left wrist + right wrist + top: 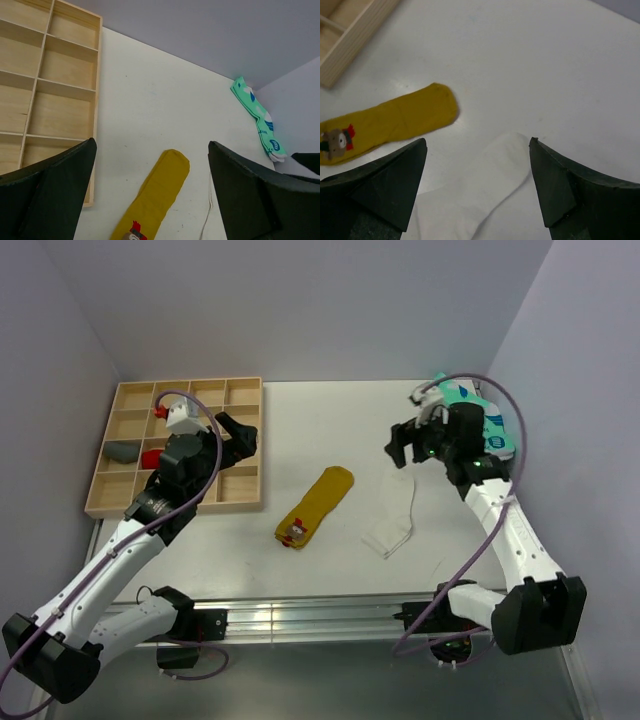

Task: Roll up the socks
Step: Adjust the sock at the center of the board.

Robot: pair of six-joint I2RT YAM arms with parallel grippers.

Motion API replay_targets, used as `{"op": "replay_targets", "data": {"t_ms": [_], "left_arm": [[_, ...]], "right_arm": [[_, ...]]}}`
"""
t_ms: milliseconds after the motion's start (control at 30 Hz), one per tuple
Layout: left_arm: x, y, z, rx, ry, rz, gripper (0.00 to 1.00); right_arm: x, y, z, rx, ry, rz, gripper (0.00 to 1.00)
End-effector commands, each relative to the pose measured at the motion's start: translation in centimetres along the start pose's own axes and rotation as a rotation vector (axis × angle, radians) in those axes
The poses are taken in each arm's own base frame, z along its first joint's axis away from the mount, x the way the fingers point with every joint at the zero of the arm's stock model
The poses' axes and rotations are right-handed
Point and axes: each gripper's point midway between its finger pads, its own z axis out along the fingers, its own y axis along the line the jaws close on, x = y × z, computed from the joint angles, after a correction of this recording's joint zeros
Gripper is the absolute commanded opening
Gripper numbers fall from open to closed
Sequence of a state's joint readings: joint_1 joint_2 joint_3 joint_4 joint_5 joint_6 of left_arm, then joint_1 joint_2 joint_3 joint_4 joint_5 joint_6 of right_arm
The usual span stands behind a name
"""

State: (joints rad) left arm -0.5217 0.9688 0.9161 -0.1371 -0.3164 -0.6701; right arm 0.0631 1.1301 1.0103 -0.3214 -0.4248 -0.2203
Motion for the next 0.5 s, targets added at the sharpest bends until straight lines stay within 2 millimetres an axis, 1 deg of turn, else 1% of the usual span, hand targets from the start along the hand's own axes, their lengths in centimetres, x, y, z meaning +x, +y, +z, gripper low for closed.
{"op": "replay_targets", "data": {"t_ms": [0, 33, 67, 100, 133, 167, 233, 267, 300, 333, 367, 400, 433, 467], "left_arm": [[-1.6, 0.0, -0.7, -0.019, -0.045, -0.008, 1.0], [-1.9, -0.3, -0.8, -0.018, -0.044, -0.011, 0.99], [-1.8, -0.3, -0.7, -0.019, -0.038, -0.014, 1.0], [-1.7, -0.4, -0.7, -0.015, -0.031, -0.013, 0.99], [-1.8, -0.5, -0.7, -0.016, -0.032, -0.016, 1.0], [-1.9, -0.4, -0.8, -0.019, -0.035, -0.019, 1.0], [-2.3, -0.3, -1.0, -0.027, -0.048, -0.032, 0.99], [-2.6, -0.2, -1.3, -0.037, -0.057, -0.037, 0.99], [-2.7, -0.2, -1.5, -0.035, -0.06, -0.038, 0.99], [-3.1, -0.1, -1.6, -0.046, -0.068, -0.043, 0.99], [-3.2, 0.0, -1.7, -0.052, -0.07, -0.047, 0.99], [-3.7, -0.2, -1.8, -0.05, -0.077, -0.048, 0.99], [-3.9, -0.2, -1.9, -0.057, -0.081, -0.05, 0.99], [-4.1, -0.3, -2.1, -0.056, -0.085, -0.052, 0.99]], "right_arm": [[0.9, 3.8, 2.1, -0.07, 0.067, -0.084, 0.89], [1.1, 6.4, 2.9, -0.128, 0.08, -0.114, 0.87], [1.6, 7.6, 3.8, -0.154, 0.098, -0.111, 0.85], [2.1, 8.8, 4.2, -0.181, 0.111, -0.113, 0.82], [2.5, 10.6, 4.6, -0.221, 0.117, -0.125, 0.81], [3.0, 11.3, 5.2, -0.229, 0.124, -0.111, 0.81], [3.8, 12.9, 5.8, -0.255, 0.14, -0.126, 0.78], [4.5, 14.3, 6.1, -0.259, 0.152, -0.15, 0.78], [4.8, 15.5, 6.2, -0.287, 0.155, -0.164, 0.77], [5.5, 16.4, 6.5, -0.293, 0.177, -0.181, 0.77], [5.9, 18.7, 6.4, -0.335, 0.186, -0.204, 0.76], [6.3, 19.8, 6.4, -0.352, 0.198, -0.215, 0.75], [7.5, 20.7, 6.7, -0.367, 0.235, -0.227, 0.74], [7.9, 21.5, 6.9, -0.373, 0.25, -0.246, 0.73]]}}
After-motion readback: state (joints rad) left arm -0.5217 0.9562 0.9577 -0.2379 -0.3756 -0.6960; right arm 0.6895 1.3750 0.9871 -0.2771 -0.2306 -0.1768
